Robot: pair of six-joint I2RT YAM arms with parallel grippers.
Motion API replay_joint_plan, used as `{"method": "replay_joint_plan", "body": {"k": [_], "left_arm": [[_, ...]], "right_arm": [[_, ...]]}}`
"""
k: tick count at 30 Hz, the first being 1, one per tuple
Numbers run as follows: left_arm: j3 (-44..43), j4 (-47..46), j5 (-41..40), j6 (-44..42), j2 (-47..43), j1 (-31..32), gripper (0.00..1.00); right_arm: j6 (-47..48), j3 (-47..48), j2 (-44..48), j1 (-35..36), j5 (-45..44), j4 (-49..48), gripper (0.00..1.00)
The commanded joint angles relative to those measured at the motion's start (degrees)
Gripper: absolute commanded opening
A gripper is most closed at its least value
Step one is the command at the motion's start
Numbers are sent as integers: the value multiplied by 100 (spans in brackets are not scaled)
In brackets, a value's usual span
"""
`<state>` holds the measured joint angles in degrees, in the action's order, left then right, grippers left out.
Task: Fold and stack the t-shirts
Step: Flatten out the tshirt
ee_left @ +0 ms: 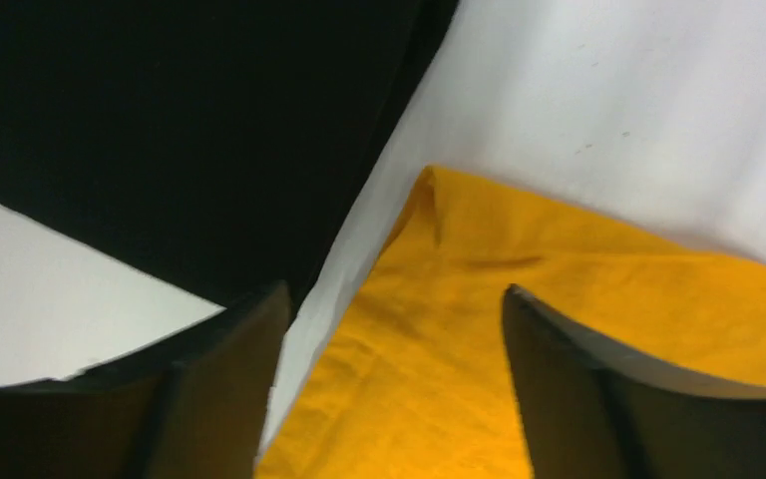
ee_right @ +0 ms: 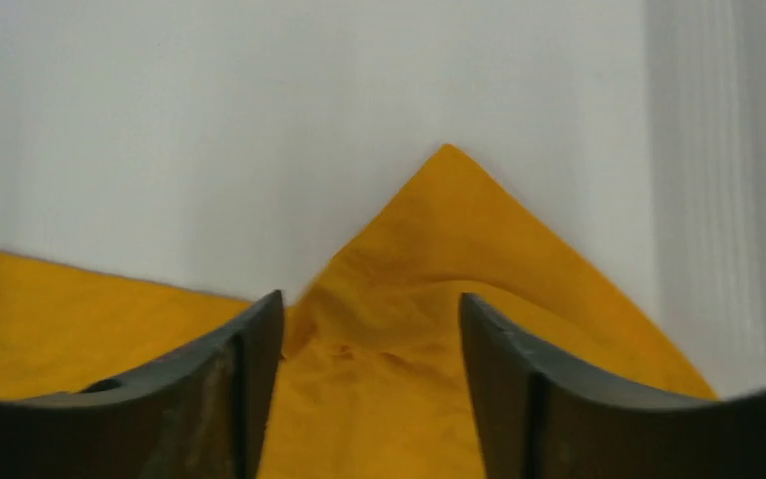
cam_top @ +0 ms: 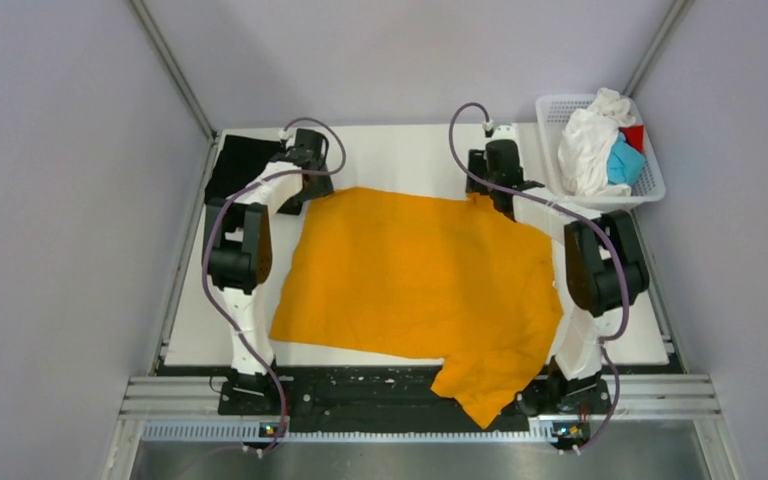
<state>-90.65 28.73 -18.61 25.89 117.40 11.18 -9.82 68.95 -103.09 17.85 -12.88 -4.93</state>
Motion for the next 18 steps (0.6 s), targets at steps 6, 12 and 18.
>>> {"method": "replay_joint_plan", "body": {"k": [6, 12, 18], "left_arm": [[-277, -286, 638, 13, -617, 77, 99], [288, -178, 1044, 72, -1037, 86, 99], [1077, -395, 1636, 210, -1368, 186, 99]], "right_arm": [[-562, 576, 340, 4, 377, -220, 88], [-772, -185, 913, 6, 149, 236, 94], [-888, -461, 811, -157, 319, 412, 99]]}}
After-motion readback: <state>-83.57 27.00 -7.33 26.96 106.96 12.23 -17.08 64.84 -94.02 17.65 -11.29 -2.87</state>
